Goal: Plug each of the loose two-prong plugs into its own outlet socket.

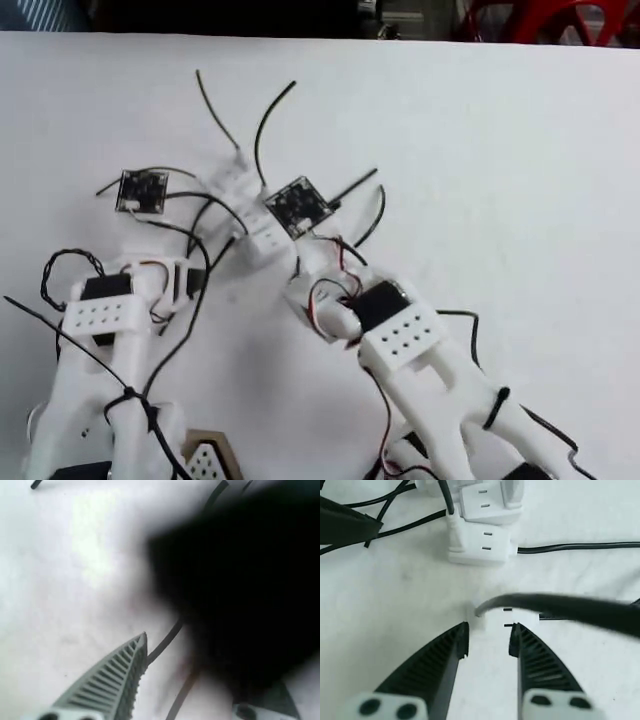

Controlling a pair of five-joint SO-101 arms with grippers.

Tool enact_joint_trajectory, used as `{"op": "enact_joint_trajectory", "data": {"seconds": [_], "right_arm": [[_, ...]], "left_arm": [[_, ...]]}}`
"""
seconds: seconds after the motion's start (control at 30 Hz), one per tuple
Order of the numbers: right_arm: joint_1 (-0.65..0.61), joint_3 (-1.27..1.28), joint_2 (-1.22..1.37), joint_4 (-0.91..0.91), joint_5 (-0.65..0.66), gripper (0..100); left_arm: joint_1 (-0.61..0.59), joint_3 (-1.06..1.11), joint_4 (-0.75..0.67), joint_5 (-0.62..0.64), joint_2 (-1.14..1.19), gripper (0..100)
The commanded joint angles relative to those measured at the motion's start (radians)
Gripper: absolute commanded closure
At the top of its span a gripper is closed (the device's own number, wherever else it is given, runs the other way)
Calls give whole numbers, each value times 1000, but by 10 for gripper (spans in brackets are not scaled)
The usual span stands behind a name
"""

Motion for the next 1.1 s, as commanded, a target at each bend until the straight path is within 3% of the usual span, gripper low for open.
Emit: {"op": "enact_joint_trajectory", "data": {"seconds": [0.0,0.1,0.2,0.37,0.57,0.83,1.07], "right_arm": [[10,6,-58,62,-3,886],[10,61,-58,71,114,991],[12,130,-58,65,215,978],[13,189,-53,-67,227,981],[13,219,143,-334,229,981],[54,224,343,-951,221,981],[61,319,70,-848,221,981]], "left_arm": [[-8,5,-18,6,-38,718],[-8,5,-18,6,-38,718],[-8,5,-18,6,-36,718],[-8,5,-18,6,-35,718],[-8,5,-18,6,-35,718],[-10,-20,-11,6,-42,714],[-5,-242,250,14,-42,714]]}}
